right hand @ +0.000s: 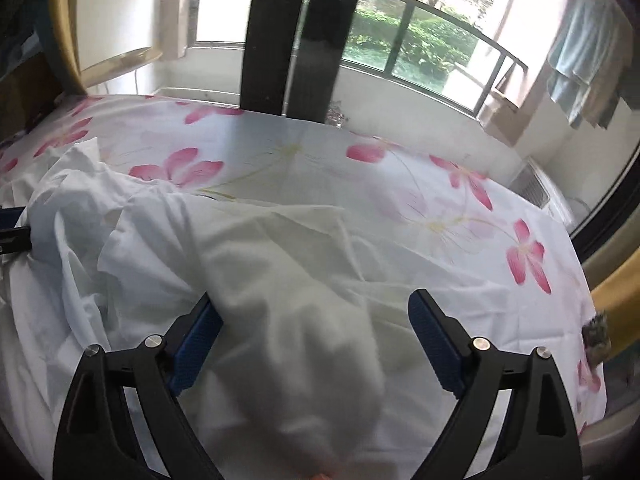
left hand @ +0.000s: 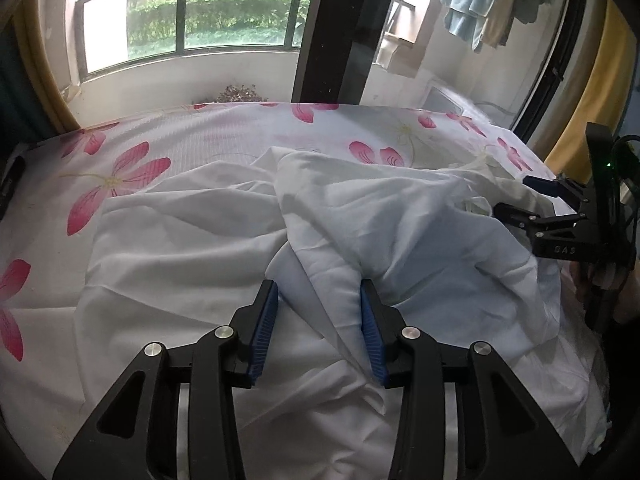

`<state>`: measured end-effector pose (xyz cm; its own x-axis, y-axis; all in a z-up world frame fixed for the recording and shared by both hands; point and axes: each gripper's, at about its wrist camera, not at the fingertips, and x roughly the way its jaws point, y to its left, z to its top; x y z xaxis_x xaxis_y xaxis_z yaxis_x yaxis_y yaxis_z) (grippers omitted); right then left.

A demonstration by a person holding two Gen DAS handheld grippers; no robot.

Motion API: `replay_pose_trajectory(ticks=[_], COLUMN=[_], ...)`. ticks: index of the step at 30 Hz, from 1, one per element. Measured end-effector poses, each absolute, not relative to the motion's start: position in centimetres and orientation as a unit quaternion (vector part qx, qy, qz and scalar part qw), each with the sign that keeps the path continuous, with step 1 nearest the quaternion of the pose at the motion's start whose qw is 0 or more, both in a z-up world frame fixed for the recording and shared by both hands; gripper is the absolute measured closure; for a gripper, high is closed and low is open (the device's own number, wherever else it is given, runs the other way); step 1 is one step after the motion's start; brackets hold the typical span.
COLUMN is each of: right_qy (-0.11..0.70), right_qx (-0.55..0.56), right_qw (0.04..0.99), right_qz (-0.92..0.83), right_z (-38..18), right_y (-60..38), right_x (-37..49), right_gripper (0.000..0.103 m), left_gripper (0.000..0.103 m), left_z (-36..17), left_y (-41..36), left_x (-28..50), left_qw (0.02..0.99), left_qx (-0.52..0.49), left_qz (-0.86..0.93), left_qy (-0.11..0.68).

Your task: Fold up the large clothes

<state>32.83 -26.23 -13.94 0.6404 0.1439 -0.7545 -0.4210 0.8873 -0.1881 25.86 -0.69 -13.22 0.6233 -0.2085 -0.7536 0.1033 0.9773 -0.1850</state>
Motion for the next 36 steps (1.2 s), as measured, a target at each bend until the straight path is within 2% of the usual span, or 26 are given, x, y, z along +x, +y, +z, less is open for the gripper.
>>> replay_pose_trajectory(ticks=[22, 36], right_qy=[0.353, 0.346], right_qx=[-0.171, -0.151], right_qw=[0.905, 0.912], right_qz=[0.167, 0.161], right_z=[-9.8, -8.6], right_y=[-27.8, -29.8], right_x=[27.1, 23.2], right_gripper=[0.012, 0.012], left_gripper=[0.06, 0.06], left_z=[-8.6, -7.8], left_y=[0.3, 1.4], left_x=[20.4, 14.9], left_qw=[0.928, 0.935], left_qx=[-0.08, -0.094], left_qz=[-0.039, -0.01], left_qy=[0.361, 0.343])
